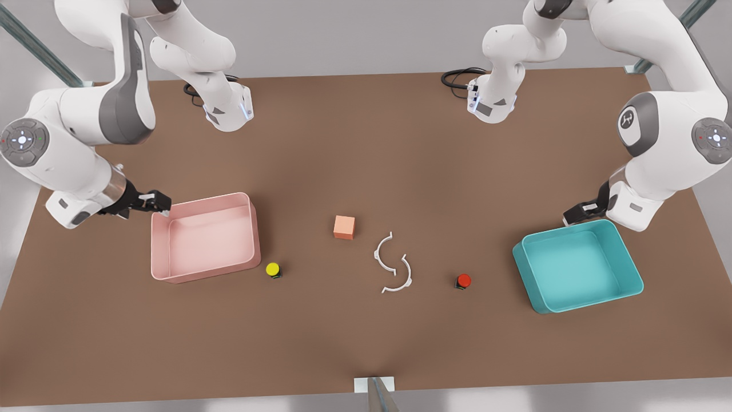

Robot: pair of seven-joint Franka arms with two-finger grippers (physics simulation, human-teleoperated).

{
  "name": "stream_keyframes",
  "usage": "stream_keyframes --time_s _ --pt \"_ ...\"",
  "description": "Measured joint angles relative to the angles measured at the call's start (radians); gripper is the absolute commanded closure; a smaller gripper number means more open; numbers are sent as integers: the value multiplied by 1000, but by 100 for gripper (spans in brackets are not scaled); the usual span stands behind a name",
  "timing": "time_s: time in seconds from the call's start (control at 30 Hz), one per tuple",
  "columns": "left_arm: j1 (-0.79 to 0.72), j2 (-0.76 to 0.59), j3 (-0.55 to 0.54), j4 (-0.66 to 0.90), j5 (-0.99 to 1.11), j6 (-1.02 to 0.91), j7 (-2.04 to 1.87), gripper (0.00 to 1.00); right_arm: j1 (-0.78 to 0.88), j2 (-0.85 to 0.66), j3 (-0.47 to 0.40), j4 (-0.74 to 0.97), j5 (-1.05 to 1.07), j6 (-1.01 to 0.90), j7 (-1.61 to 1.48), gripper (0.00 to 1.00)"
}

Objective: Place the red button in the blue storage box with the left arm, and place the yellow button in the pink storage box with the right arm

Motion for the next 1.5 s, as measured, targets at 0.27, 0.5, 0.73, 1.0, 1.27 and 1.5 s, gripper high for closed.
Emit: stream_keyframes --time_s 0.27,0.5,0.73,1.0,1.27,1.5 --pt "-276 303 -4 40 3 109 91 0 193 299 66 8 15 150 21 0" --pt "-298 548 -1 35 0 425 147 0 194 430 114 -98 -37 490 60 0" --pt "-275 610 2 34 0 557 197 0 197 503 128 -100 -55 646 96 0" --pt "-276 661 1 36 2 605 239 30 150 559 123 -106 -59 747 125 0" --pt "-279 654 1 36 10 638 260 55 157 599 130 -138 -58 760 162 0" --pt "-221 405 11 -2 39 474 285 56 159 630 130 -101 -59 728 201 0"
